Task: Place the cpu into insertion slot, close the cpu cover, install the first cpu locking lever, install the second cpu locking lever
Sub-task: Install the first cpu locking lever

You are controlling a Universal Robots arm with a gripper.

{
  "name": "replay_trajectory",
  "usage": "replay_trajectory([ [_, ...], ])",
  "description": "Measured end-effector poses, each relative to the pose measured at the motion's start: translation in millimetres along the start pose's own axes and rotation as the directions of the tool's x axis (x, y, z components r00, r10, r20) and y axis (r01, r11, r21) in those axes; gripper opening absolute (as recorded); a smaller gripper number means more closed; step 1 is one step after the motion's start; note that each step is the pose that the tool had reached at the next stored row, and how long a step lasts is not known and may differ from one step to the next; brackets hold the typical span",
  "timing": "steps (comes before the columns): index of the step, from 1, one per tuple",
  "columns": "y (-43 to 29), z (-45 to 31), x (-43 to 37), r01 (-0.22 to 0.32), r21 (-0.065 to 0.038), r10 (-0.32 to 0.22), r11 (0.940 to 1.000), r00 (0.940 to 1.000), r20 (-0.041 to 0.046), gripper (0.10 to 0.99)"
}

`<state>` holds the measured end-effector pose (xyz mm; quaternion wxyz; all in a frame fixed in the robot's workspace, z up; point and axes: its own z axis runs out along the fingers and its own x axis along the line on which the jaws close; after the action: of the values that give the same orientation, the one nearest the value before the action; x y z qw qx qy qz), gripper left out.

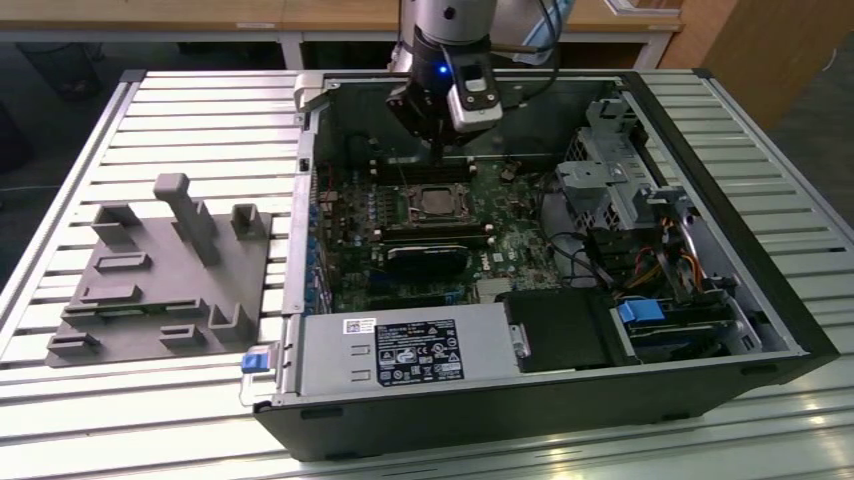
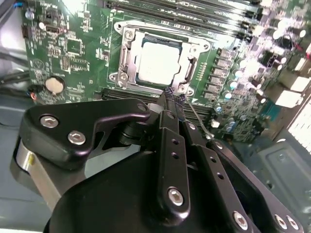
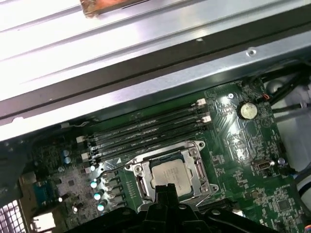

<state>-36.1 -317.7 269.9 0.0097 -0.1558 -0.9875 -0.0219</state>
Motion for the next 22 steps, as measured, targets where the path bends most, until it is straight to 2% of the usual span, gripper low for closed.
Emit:
replay_trajectory([
  [4, 0.0, 0.1, 0.0, 0.064, 0.002, -0.064, 0.9979, 0.9979, -0.0027, 0.118],
  [7, 0.0, 0.2, 0.0, 0.117, 0.003, -0.117, 0.9932, 0.9932, -0.0049, 0.118],
  [10, 0.0, 0.4, 0.0, 0.170, 0.004, -0.170, 0.9854, 0.9854, -0.0072, 0.118],
  [13, 0.0, 0.6, 0.0, 0.224, 0.005, -0.224, 0.9746, 0.9746, -0.0090, 0.118],
  [14, -0.1, 0.6, 0.0, 0.235, 0.005, -0.235, 0.9719, 0.9719, -0.0069, 0.118],
  [15, -0.1, 0.6, 0.0, 0.242, 0.004, -0.242, 0.9704, 0.9704, -0.0005, 0.118],
  [18, -0.1, 0.7, 0.2, 0.253, 0.003, -0.253, 0.9674, 0.9671, 0.0250, 0.118],
  [20, -0.1, 0.8, 0.2, 0.270, 0.000, -0.269, 0.9630, 0.9626, 0.0269, 0.118],
  [22, -0.1, 1.3, 0.2, 0.298, -0.004, -0.297, 0.9547, 0.9544, 0.0255, 0.118],
])
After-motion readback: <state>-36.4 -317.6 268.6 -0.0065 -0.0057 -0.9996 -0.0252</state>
